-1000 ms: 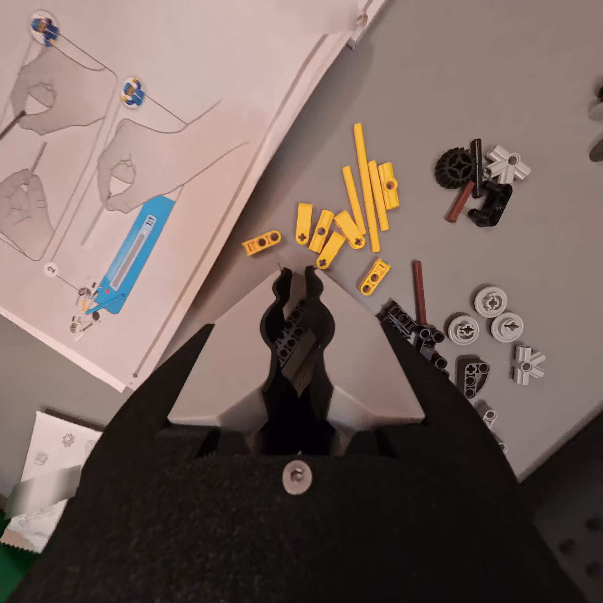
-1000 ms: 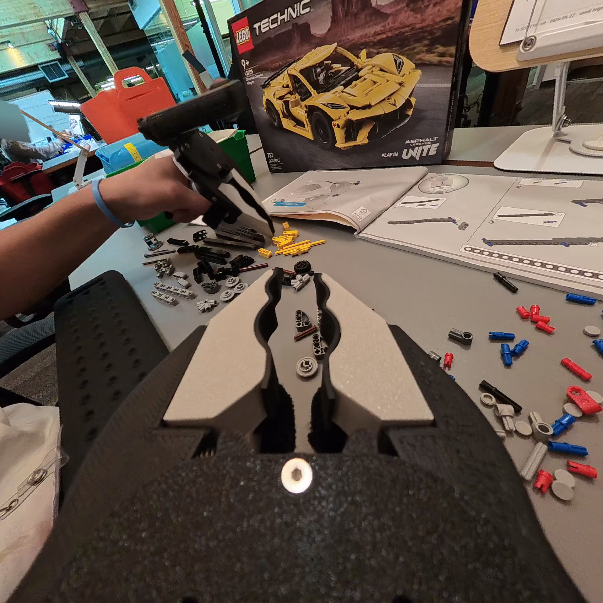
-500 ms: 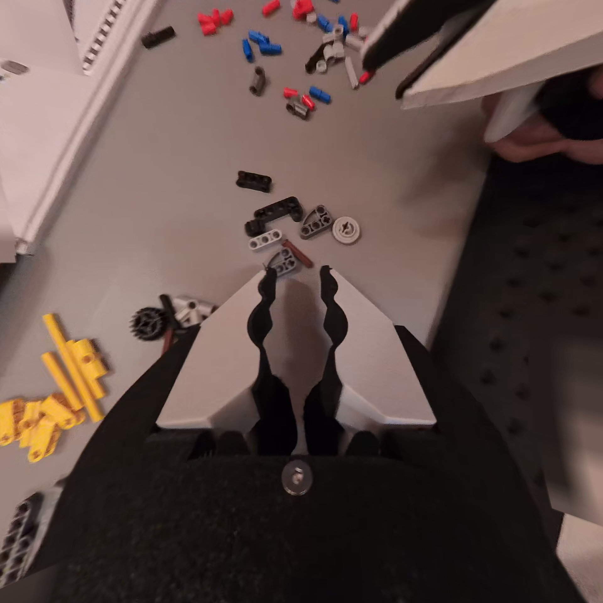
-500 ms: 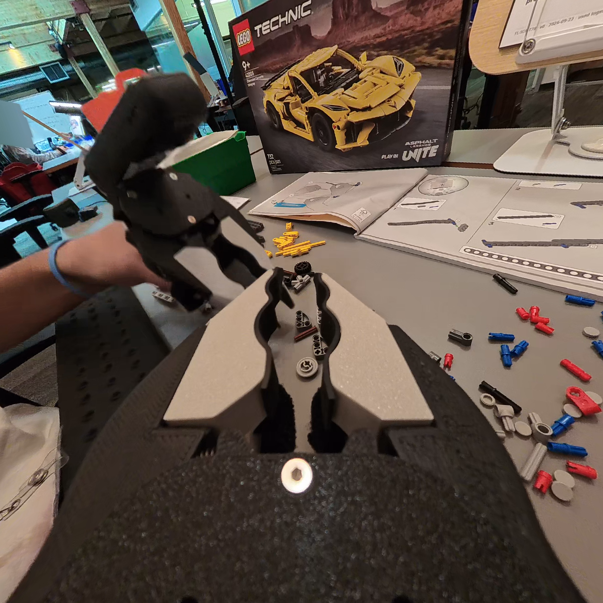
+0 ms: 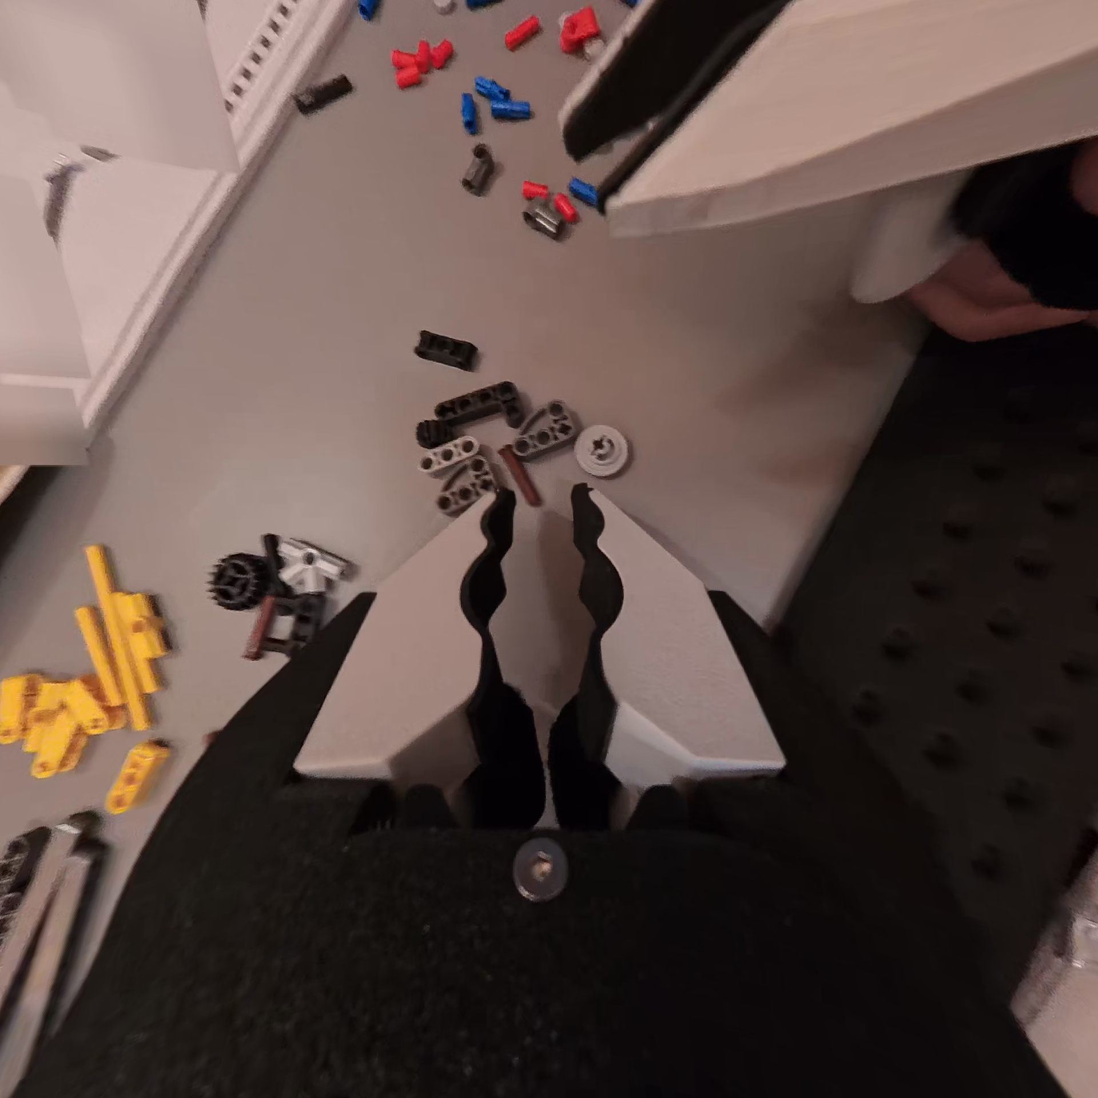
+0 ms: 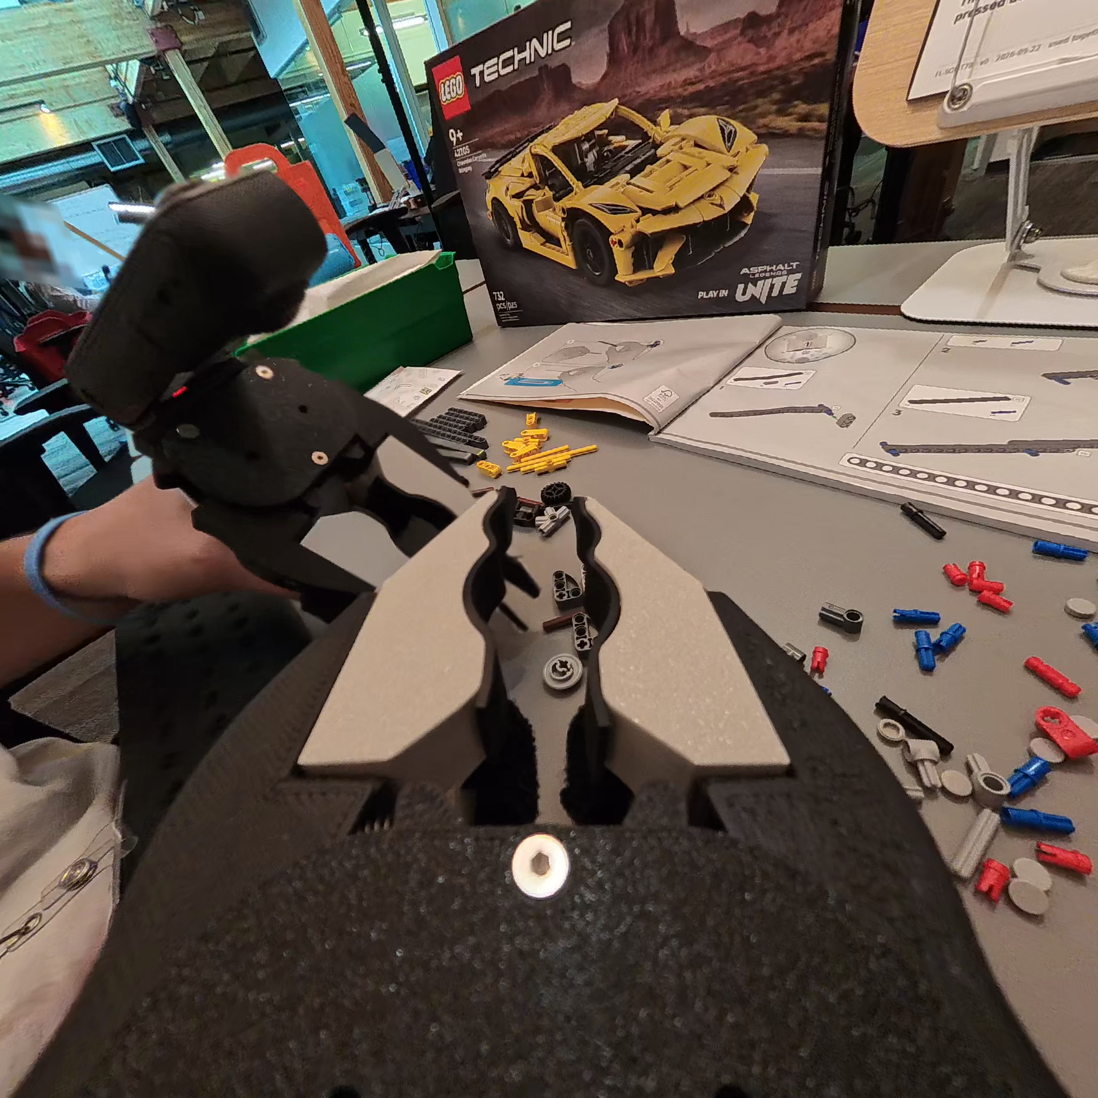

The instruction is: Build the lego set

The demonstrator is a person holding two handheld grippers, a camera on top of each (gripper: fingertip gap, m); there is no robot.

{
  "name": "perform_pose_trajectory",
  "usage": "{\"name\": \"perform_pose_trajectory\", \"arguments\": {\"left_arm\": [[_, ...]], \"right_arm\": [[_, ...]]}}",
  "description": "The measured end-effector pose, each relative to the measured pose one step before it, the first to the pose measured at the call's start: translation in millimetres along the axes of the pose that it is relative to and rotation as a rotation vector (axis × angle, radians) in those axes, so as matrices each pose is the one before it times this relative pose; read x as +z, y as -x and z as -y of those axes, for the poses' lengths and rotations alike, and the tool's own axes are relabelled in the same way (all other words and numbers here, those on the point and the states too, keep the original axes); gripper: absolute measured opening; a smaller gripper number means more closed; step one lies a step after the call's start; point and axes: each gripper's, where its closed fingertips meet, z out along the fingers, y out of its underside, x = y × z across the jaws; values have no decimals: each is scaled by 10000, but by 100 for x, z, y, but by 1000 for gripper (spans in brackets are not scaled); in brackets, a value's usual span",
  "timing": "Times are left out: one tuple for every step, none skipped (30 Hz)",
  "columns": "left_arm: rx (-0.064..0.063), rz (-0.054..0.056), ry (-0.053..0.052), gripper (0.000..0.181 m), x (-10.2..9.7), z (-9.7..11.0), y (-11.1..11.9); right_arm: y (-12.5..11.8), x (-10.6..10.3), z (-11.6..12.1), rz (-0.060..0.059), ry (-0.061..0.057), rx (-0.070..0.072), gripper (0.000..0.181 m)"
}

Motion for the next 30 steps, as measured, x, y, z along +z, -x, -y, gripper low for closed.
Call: {"name": "perform_pose_trajectory", "arguments": {"left_arm": [[-209, -204, 122, 20, 236, -244, -401], [-216, -121, 61, 20, 357, -165, -90], [-218, -51, 49, 20, 361, -147, 154], [-201, -6, 107, 22, 309, -148, 272], [-174, -20, 65, 23, 219, -36, 258], [-141, -36, -46, 23, 128, 117, 193], [-89, -42, -54, 20, 97, 159, 129], [-13, -69, -1, 16, 76, 97, 33], [50, -61, 27, 7, 65, 23, -29], [55, -38, 10, 5, 20, 4, -24], [34, -110, 1, 4, -22, -62, -128], [16, -116, 51, 3, -186, -236, -56], [-15, 133, 65, 3, -458, -403, 483], [2, 347, -11, 3, -799, -494, 1022], [-2, 455, -17, 3, -1025, -652, 1474], [-95, 477, 53, 3, -1118, -885, 1851], [-194, 348, 87, 3, -1092, -1000, 1892], [-257, 241, 83, 3, -986, -996, 1868], [-292, 195, 108, 3, -791, -972, 1822], [-255, 44, 177, 2, -514, -941, 1523], [-218, -82, 220, 3, -287, -792, 1098], [-205, -58, 86, 3, -183, -415, 815], [-146, -67, -67, 3, -85, -10, 488], [-116, -122, -13, 3, 44, 70, 134], [-64, -130, 54, 3, 148, 92, -119], [111, -65, -4, 3, 205, 209, -212], [273, 26, -15, 4, 248, 244, -190], [353, 1, 103, 4, 317, 100, -267], [397, -1, 186, 4, 308, 35, -277], [362, 146, 138, 4, 238, 112, -5]], "right_arm": [[-19, -11, 19, 0, -11, 9, 20], [17, 6, -16, 13, 7, 7, 20], [7, 14, -14, 5, 12, -7, 20], [21, 17, -11, -7, 10, -23, 20], [10, 0, -3, -12, 2, -23, 20], [-10, 4, 0, -10, -1, -9, 20], [-6, -2, 3, -1, -1, 7, 20], [-19, -1, 0, 7, 0, 20, 20], [-15, 7, 1, 9, 1, 24, 20], [-10, 5, -3, 4, 0, 12, 20], [-7, 1, 2, -5, -1, -2, 20], [-2, 10, -4, -4, 3, -4, 20], [6, 12, -17, 1, 14, 1, 20], [1, -2, -4, 1, 3, -1, 20], [-6, -15, 32, -9, -21, -6, 20], [-4, -10, 21, -2, -17, 3, 20], [15, -4, -4, 19, -1, 14, 20], [8, 13, -12, 14, 6, 8, 20], [17, 13, -9, 4, 14, -7, 20], [7, 36, -27, -5, 20, -17, 20], [1, 30, -52, -8, 31, -17, 20], [15, 44, -51, -3, 40, -17, 20], [0, 55, -58, -10, 40, -16, 20], [-17, 35, -48, -16, 32, -11, 20], [-5, 20, -25, -10, 20, -3, 20], [-19, 13, -19, -10, 10, 3, 20], [-21, -4, -4, -4, -1, 8, 20], [-17, -3, 17, 0, -8, 16, 20], [-17, -14, 7, 3, -8, 23, 20], [-14, -13, 23, 5, -13, 19, 20]]}}
